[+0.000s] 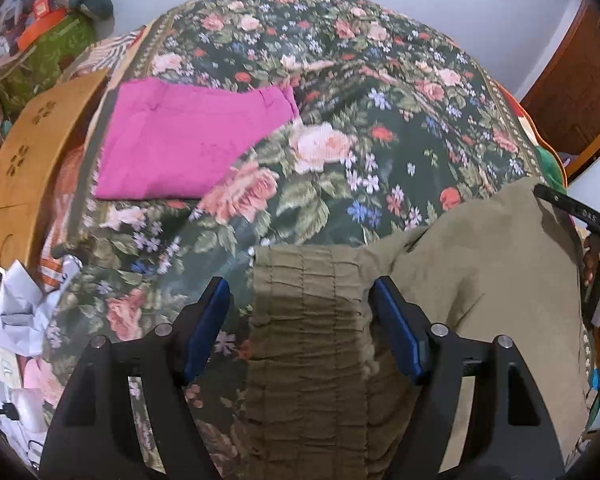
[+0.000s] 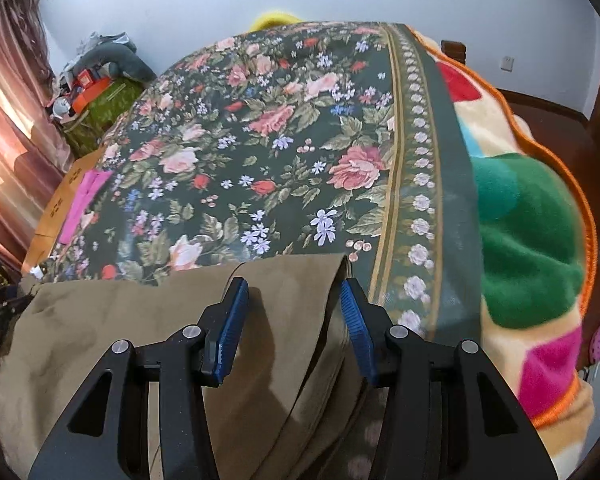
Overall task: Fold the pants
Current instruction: 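Grasp the waistband with the left tool while the right tool grasps the pants edge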
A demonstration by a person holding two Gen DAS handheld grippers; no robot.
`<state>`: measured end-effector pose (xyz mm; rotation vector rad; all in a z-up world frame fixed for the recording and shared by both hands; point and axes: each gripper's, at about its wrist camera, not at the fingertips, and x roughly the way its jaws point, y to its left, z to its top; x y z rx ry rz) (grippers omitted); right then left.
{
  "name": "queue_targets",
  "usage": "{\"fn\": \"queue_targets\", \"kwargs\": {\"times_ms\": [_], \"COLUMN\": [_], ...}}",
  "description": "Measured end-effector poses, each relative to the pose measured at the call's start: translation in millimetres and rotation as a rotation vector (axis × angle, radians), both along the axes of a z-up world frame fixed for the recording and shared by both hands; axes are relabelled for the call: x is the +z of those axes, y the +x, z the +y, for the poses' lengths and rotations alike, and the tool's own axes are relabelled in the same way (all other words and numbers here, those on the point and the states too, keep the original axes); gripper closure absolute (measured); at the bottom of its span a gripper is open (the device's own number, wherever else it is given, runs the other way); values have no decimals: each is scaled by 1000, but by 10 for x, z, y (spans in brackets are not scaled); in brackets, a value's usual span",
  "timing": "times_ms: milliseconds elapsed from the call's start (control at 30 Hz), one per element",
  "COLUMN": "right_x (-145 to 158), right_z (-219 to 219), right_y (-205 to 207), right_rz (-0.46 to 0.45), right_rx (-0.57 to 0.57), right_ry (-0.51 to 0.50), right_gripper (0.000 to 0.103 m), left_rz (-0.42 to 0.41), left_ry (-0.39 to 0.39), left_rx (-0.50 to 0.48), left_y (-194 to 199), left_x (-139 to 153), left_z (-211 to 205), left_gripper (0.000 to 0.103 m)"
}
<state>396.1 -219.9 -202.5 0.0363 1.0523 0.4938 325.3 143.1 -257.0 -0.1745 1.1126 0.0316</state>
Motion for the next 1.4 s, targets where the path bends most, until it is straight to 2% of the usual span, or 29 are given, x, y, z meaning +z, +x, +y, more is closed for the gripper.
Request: {"fn": "queue_targets", "kwargs": {"times_ms": [33,167,267,367,500,633,733,800,900,1100,1167,1267,1400], "right_x": [-13,-31,-49,-57,-102,-55,67,209,423,875,928,944,789], "right_z": [4,31,51,114,146,124,93,75,74,327,472,711,960], "right_y": [5,8,14,0,30,49,8,-61,-176,-557,-657,-805,-892], "right_rz": [-2,-13,-30,-62,-75,-72,-87,-117,-137,-210,-218,-216,-140], "right_rx": [2,14,29,42,30,10,-10,-12,16,126,157,207,268], "right_ry": [5,-35,-64,-120,-158,-166,-194,-209,-164,-53,-36,-5,38], "right_gripper": [62,93,96,98,98,98,91,91,88,62,46,22,20], "left_rz": [-3,-26,-67,-101,-90,-68,-63,-73,-98,-149,-139,-110,-40], "left_ry": [-5,-28,-15,52,96,88,94,115,120,67,49,48,49], "left_rx": [1,18,61,86,87,76,58,42,19,-35,-50,-64,-72], "left_y": [-7,-38,-88,-125,-93,-111,-165,-213,-262,-232,-177,-89,12], "left_x": [-11,-10,32,89,66,93,167,267,419,674,681,629,444], "left_z": [5,64,113,98,63,66,43,9,-54,-259,-336,-440,-491], "left_gripper": [29,29,38,39,39,39,39,38,32,16,9,5,5]}}
